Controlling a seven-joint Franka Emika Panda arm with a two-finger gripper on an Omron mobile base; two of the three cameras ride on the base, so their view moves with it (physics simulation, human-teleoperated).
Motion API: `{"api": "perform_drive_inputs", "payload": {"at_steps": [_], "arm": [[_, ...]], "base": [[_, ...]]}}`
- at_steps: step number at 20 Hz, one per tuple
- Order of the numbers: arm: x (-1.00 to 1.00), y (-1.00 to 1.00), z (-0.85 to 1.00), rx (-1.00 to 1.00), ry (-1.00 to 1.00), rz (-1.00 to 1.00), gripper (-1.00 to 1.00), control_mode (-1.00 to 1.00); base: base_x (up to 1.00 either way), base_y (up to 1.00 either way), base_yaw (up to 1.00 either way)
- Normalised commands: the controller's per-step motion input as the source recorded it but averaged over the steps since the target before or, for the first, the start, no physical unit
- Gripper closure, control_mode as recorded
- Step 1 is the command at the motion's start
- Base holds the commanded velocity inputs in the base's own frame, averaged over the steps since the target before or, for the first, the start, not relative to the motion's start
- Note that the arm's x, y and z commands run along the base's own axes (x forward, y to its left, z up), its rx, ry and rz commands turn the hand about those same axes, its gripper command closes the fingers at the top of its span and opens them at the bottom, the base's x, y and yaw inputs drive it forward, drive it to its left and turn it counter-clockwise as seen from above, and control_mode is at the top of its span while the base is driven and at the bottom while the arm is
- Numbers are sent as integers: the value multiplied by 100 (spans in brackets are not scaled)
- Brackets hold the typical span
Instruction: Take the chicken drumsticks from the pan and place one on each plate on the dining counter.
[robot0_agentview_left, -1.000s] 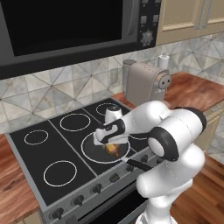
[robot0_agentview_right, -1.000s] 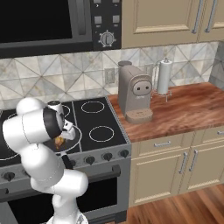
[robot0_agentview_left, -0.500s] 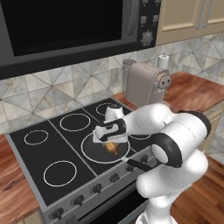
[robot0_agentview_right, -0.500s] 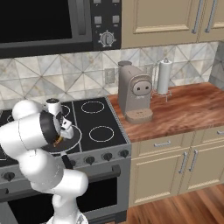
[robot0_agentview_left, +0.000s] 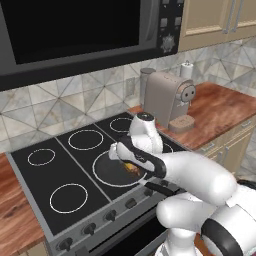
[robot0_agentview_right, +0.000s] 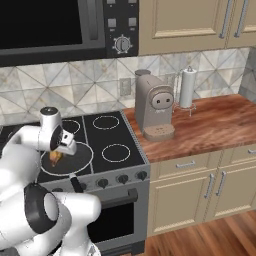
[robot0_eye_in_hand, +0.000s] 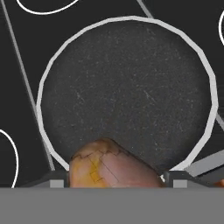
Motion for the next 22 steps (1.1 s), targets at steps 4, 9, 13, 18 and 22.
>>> {"api": "perform_drive_inputs", "payload": {"at_steps": [4,9,13,18,22], "arm": [[-54,-8,55,0,8,14,100,-100],[-41,-4,43,0,16,8,100,-100],[-41,-8,43,0,11,8,100,-100],[-14,-1,9,0,7,3,100,-100],[-7,0,0,0,0,0,100,100]], "base": [[0,0,0],[0,0,0],[0,0,0],[0,0,0],[-11,0,0]]}}
